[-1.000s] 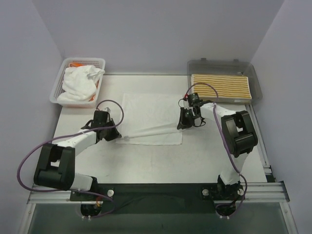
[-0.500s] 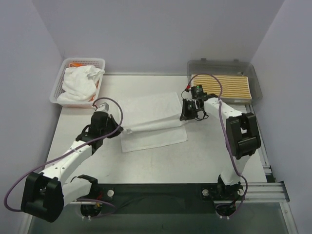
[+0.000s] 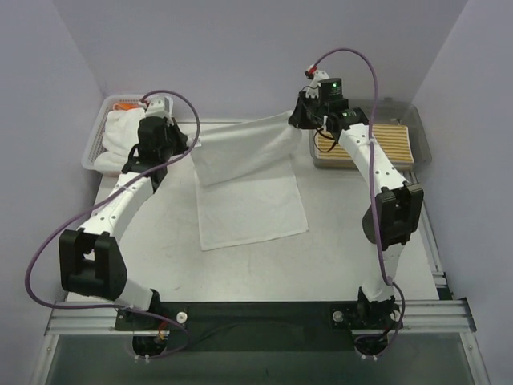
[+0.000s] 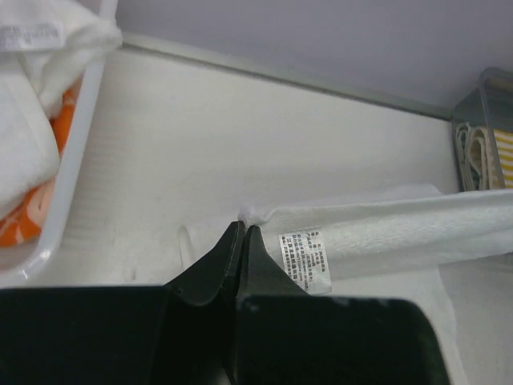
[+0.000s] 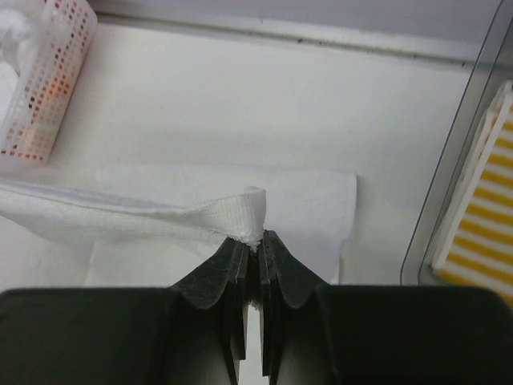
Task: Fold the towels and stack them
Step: Fold the towel
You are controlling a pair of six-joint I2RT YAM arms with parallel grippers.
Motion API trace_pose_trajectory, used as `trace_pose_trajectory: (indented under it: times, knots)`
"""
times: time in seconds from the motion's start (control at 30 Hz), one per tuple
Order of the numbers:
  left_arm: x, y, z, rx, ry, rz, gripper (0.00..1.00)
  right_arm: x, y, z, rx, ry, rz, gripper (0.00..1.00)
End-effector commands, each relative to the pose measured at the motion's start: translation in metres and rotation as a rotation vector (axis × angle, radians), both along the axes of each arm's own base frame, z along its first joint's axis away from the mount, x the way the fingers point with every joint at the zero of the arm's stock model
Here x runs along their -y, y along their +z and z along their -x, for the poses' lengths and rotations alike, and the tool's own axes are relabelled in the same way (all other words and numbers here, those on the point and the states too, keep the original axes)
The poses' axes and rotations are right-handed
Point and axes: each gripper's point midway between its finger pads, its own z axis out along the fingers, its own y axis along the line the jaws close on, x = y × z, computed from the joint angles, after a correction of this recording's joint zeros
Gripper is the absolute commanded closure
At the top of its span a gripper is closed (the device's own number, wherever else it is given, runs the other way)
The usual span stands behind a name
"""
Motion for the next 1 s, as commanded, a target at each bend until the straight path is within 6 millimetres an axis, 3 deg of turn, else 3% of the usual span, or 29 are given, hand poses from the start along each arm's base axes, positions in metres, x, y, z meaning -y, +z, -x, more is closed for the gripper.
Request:
trace_pose_trajectory:
  times: [0.0, 0.03, 0.07, 0.1, 0.17, 0.2, 0.27, 0.3, 0.43, 0.53, 0.67, 0.77, 0.8, 0.93, 0.97]
  knots:
    - [-0.029, 0.065, -0.047, 0.190, 0.073, -0.076, 1.00, 0.019, 0.019, -0.047, 0.117, -0.076, 0.070, 1.00]
    - [-0.032, 0.091, -0.057, 0.252, 0.083, -0.079, 1.00, 0.018, 0.025, -0.054, 0.145, -0.078, 0.070, 1.00]
    - [-0.033, 0.098, -0.064, 0.268, 0.088, -0.080, 1.00, 0.015, 0.040, -0.068, 0.208, -0.078, 0.060, 1.00]
    - [-0.036, 0.090, -0.075, 0.256, 0.093, -0.090, 1.00, 0.014, 0.044, -0.074, 0.237, -0.078, 0.054, 1.00]
    - [-0.040, 0.109, -0.089, 0.307, 0.097, -0.116, 1.00, 0.010, 0.055, -0.087, 0.314, -0.075, 0.036, 1.00]
    - [-0.041, 0.101, -0.099, 0.295, 0.098, -0.128, 1.00, 0.008, 0.053, -0.091, 0.329, -0.069, 0.035, 1.00]
    - [-0.047, 0.111, -0.109, 0.323, 0.102, -0.143, 1.00, 0.005, 0.058, -0.099, 0.378, -0.066, 0.023, 1.00]
    - [-0.049, 0.105, -0.115, 0.312, 0.104, -0.149, 1.00, 0.004, 0.050, -0.102, 0.376, -0.060, 0.028, 1.00]
    - [-0.066, 0.110, -0.126, 0.343, 0.129, -0.138, 1.00, 0.003, 0.043, -0.107, 0.416, -0.058, 0.028, 1.00]
    - [-0.069, 0.112, -0.128, 0.355, 0.110, -0.124, 1.00, 0.007, 0.051, -0.114, 0.467, -0.078, 0.042, 1.00]
    - [-0.055, 0.104, -0.123, 0.355, 0.032, -0.088, 1.00, 0.011, 0.073, -0.121, 0.565, -0.108, 0.040, 1.00]
    - [-0.048, 0.091, -0.113, 0.338, -0.001, -0.062, 1.00, 0.015, 0.082, -0.123, 0.603, -0.119, 0.051, 1.00]
    - [-0.047, 0.096, -0.107, 0.347, -0.006, -0.055, 1.00, 0.014, 0.084, -0.121, 0.607, -0.114, 0.051, 1.00]
    - [-0.050, 0.082, -0.087, 0.324, 0.008, -0.051, 1.00, 0.011, 0.071, -0.106, 0.572, -0.072, 0.059, 1.00]
    - [-0.050, 0.069, -0.082, 0.297, 0.007, -0.052, 1.00, 0.011, 0.061, -0.096, 0.544, -0.060, 0.068, 1.00]
